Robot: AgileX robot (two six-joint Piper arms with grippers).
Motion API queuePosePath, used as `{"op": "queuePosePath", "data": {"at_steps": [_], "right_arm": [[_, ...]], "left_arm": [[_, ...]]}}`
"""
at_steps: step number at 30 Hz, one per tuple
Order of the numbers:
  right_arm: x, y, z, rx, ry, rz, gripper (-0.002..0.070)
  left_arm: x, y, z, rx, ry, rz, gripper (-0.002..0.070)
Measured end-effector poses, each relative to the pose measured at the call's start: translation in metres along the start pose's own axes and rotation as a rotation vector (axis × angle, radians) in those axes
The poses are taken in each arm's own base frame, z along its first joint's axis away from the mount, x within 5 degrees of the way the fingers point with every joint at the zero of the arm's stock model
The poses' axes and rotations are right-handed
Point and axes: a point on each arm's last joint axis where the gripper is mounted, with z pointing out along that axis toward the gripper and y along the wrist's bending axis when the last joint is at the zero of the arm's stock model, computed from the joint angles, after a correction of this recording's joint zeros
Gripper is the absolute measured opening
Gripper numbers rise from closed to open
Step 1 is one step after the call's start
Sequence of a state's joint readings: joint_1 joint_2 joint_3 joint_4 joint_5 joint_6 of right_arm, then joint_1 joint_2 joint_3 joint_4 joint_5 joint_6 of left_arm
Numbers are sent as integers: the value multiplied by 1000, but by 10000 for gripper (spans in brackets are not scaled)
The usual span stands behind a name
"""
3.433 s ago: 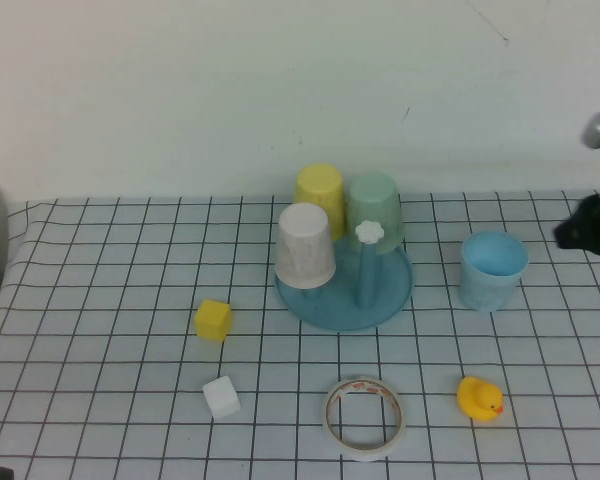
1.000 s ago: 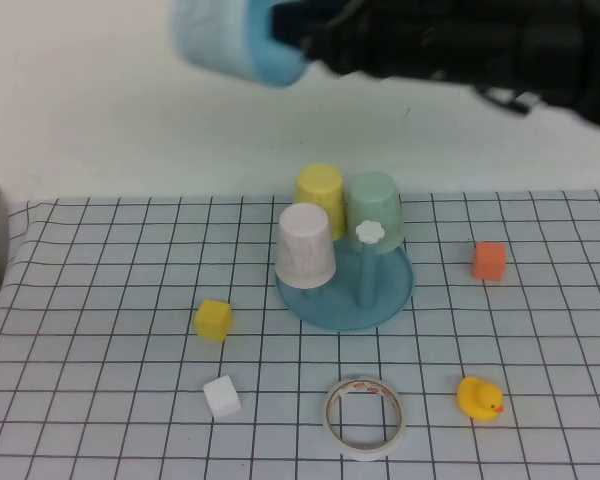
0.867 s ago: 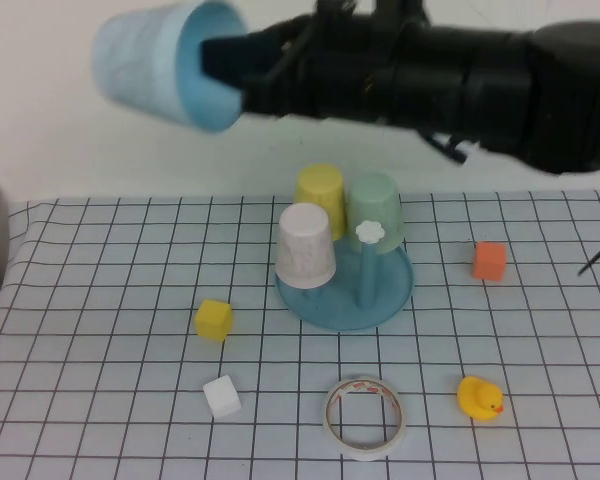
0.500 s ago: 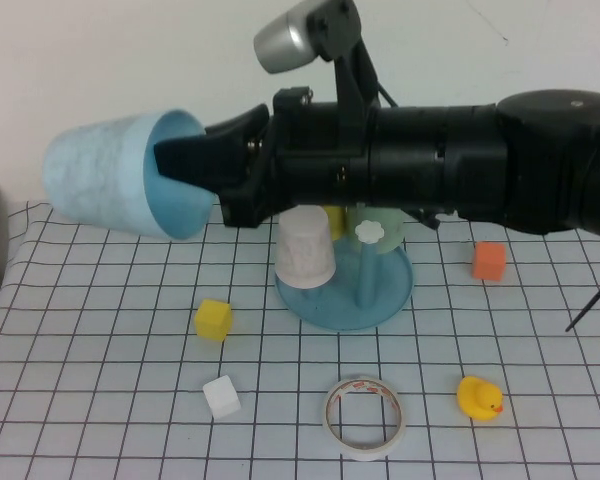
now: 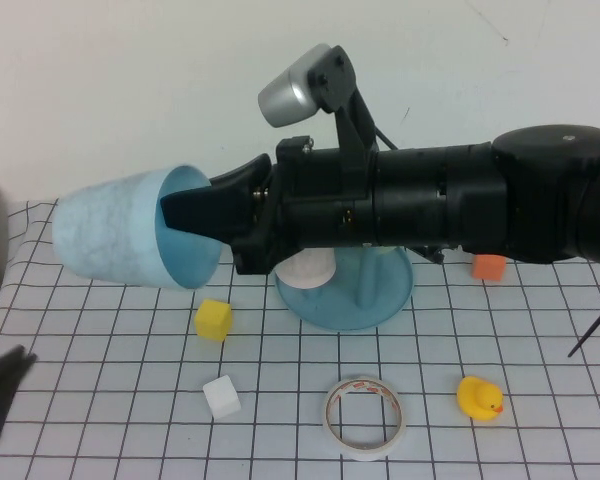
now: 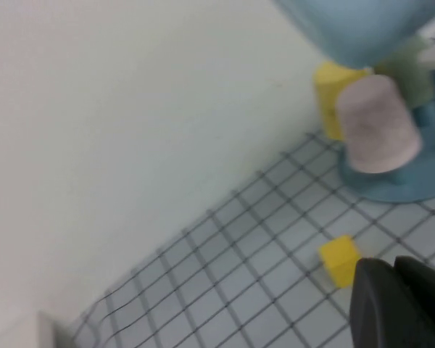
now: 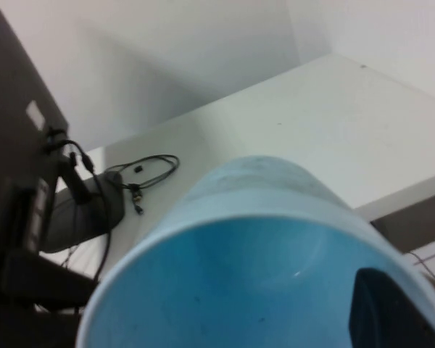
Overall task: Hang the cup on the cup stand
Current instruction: Adjust the cup with two arms
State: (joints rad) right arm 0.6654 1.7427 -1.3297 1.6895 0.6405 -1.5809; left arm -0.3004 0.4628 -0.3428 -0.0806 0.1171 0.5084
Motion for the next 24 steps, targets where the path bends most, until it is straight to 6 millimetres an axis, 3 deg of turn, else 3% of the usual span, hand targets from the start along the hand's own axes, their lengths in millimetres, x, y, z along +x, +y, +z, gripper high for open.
{"op": "queuePosePath", "data": {"at_steps": [4, 7, 18, 22, 24], "right_arm": [[0, 2, 0, -25, 0, -20, 18], [0, 2, 0, -27, -1, -40, 18], [0, 3, 0, -36, -4, -202, 18], [0, 4, 0, -40, -6, -278, 18], [0, 4, 0, -42, -7, -315, 18]], "left_arm": [[-1, -7, 0, 68, -9, -36, -1], [-3, -7, 0, 72, -24, -183, -1], [-15, -2, -1, 110, -130, -1335, 17], [-16, 1, -1, 143, -140, -1823, 138], [-16, 1, -1, 152, -137, -1935, 227]]}}
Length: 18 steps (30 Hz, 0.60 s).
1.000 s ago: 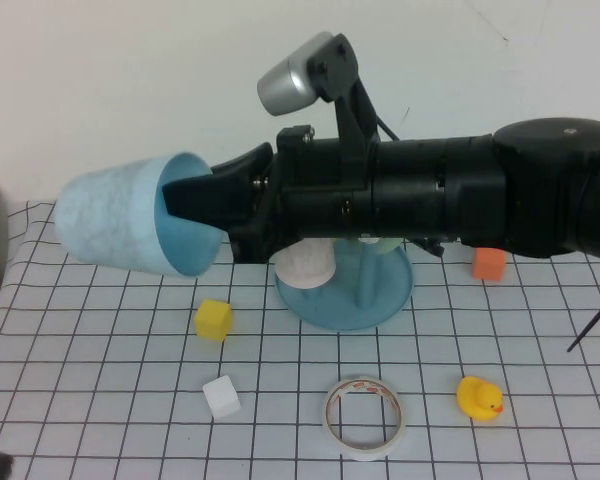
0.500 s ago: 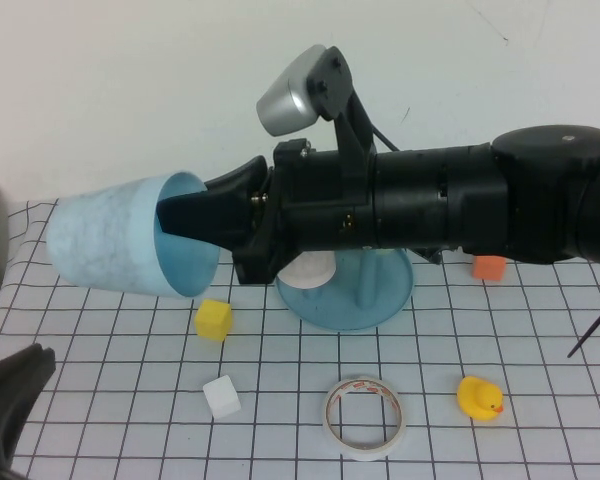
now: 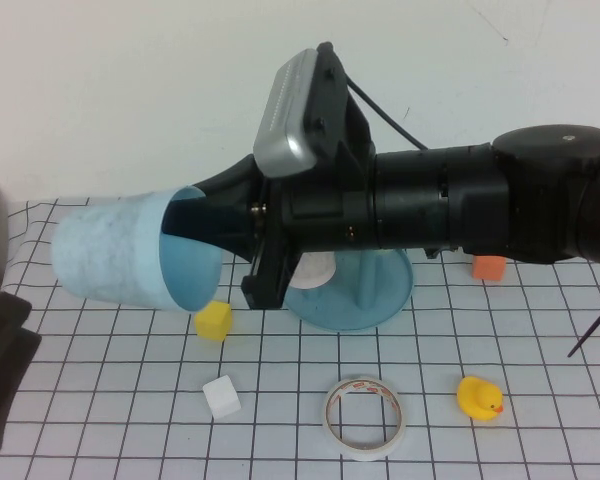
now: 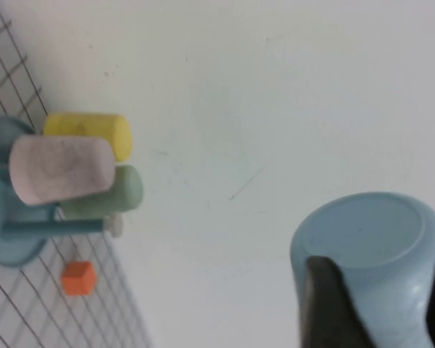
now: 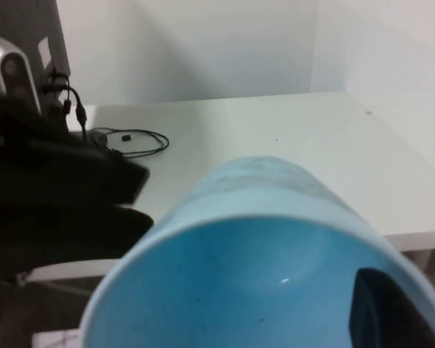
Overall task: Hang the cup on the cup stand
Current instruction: Adjust the cup with two arms
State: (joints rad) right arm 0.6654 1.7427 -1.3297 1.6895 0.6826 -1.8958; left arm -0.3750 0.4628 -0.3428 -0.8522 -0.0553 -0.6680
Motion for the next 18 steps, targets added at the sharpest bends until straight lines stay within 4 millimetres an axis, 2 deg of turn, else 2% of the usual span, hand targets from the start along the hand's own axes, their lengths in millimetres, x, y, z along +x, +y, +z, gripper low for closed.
{"op": "queuePosePath", "data": {"at_steps": [2, 5, 12, 18], "right_arm": [[0, 0, 0, -1, 0, -49, 18], [0, 0, 0, -1, 0, -118, 18], [10, -3, 6, -8, 18, -265, 18], [15, 6, 16, -43, 21, -580, 18]], "left_arm": [[0, 0, 0, -1, 0, -74, 317], [0, 0, 0, -1, -1, -121, 377], [0, 0, 0, -2, -1, -187, 398], [-1, 1, 2, -7, -11, -174, 398]]}}
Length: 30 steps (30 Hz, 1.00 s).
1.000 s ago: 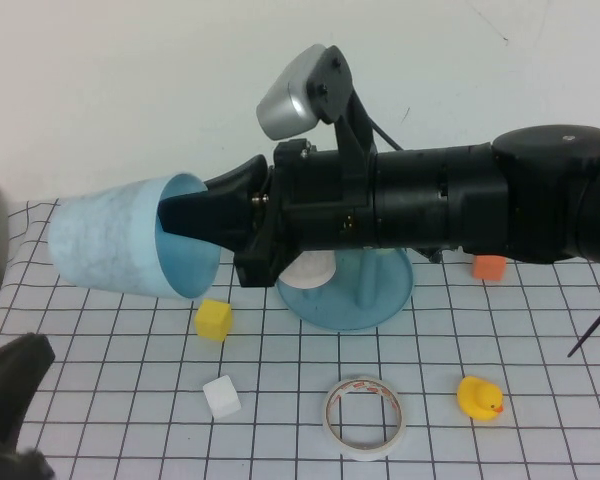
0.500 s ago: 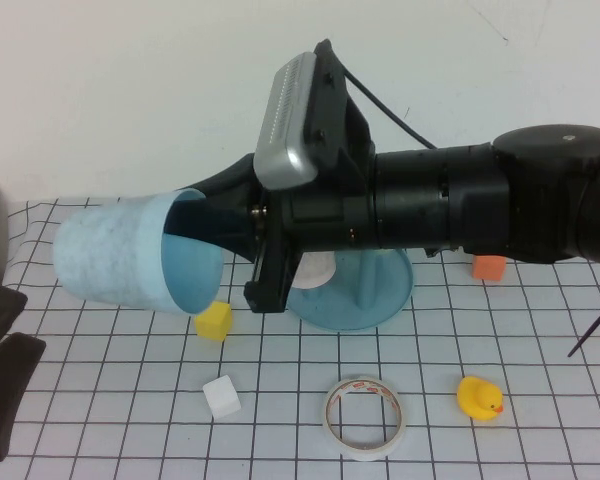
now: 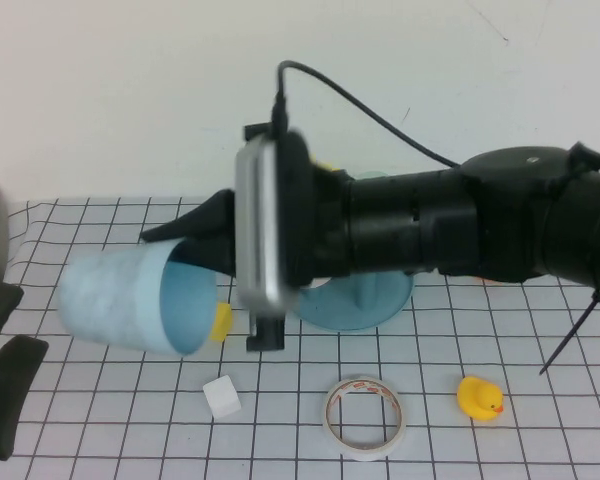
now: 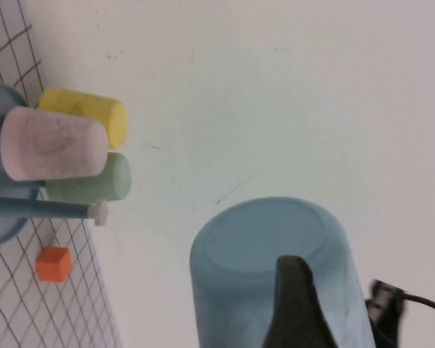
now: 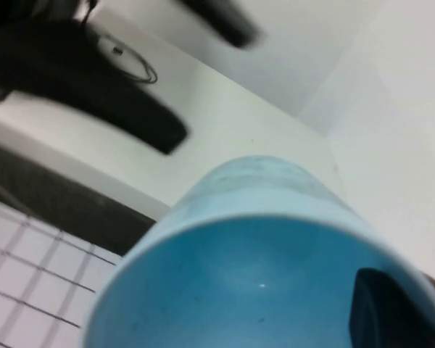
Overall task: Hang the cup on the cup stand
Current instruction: Adjust the cup with two arms
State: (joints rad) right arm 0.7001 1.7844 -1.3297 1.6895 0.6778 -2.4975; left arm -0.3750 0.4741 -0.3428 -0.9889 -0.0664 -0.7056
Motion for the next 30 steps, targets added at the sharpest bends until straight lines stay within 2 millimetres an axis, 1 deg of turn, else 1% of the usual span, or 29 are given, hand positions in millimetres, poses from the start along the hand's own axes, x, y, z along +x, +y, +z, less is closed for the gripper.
{"op": "queuePosePath", "data": {"at_steps": [3, 6, 8, 11, 14, 19, 26, 30], "right_arm": [[-5, 7, 6, -22, -16, -158, 18], [-4, 12, 12, -34, -12, -241, 18], [-1, 13, 14, -37, -5, -267, 17], [2, 14, 15, -40, 0, -324, 17], [1, 16, 17, -45, -5, -389, 17], [-1, 19, 20, -47, 2, -447, 17], [-1, 19, 21, -52, -6, -401, 17], [-6, 21, 24, -54, -15, -417, 17]], "left_arm": [[-1, 1, 3, -10, -7, 39, 399], [-1, 2, 5, -21, -14, 73, 421], [-2, 4, 8, -34, -17, 84, 486], [0, 8, 12, -74, -1, 80, 621], [1, 13, 17, -114, 8, 70, 671], [-1, 18, 25, -160, -9, -2, 690], [-5, 18, 28, -151, -54, -21, 692], [-5, 19, 28, -150, -58, -17, 692]]}}
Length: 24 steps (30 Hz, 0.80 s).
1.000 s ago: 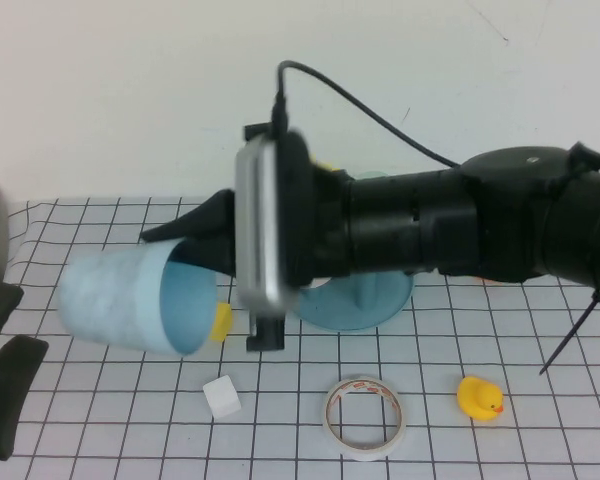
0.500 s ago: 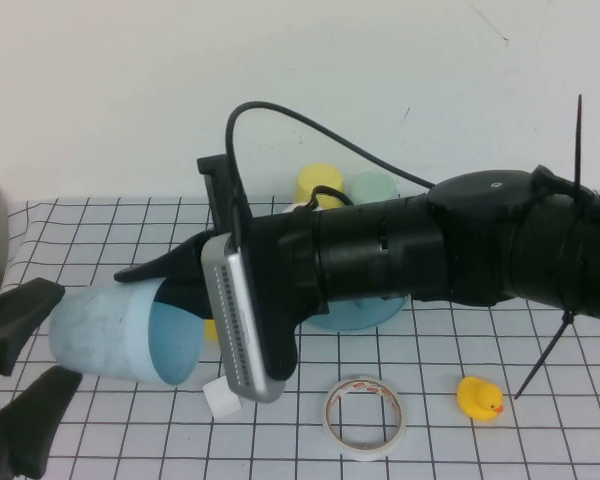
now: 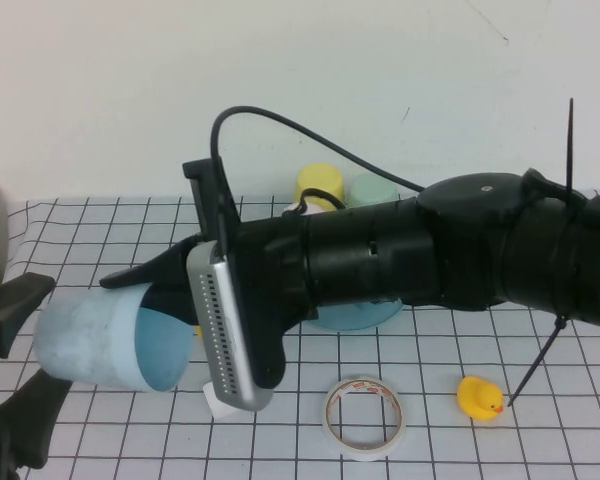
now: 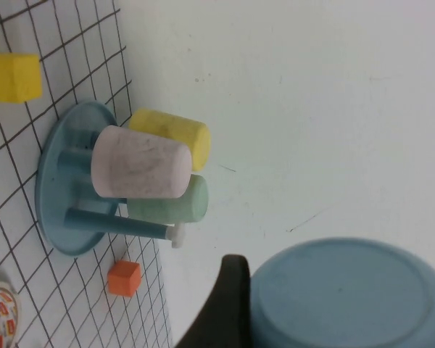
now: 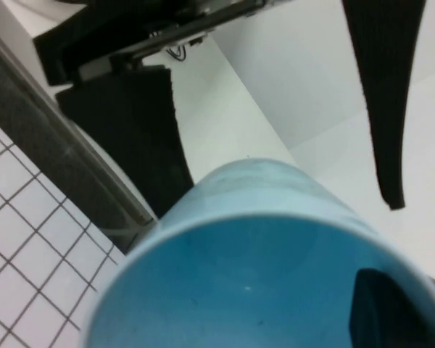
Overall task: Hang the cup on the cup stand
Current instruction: Adjust the cup with two arms
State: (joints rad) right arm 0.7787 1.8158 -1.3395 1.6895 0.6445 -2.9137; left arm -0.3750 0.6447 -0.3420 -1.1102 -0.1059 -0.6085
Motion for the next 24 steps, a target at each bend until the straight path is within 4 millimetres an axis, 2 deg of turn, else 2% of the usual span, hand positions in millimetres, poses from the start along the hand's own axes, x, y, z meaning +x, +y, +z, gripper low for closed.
{"op": "queuePosePath", "data": {"at_steps": [7, 15, 20, 24], "right_arm": [[-14, -13, 10, 39, 27, -52, 17], [-26, -8, 22, 30, 29, -68, 17], [-25, -4, 27, 18, 25, -59, 17], [-25, -4, 27, 18, 24, -60, 18]], "left_arm": [[-1, 0, 0, 5, -7, -2, 692], [-2, -1, 0, 15, -21, 0, 690], [-1, -1, 0, 11, -14, 10, 594], [-2, -1, 0, 12, -17, 21, 594]]}}
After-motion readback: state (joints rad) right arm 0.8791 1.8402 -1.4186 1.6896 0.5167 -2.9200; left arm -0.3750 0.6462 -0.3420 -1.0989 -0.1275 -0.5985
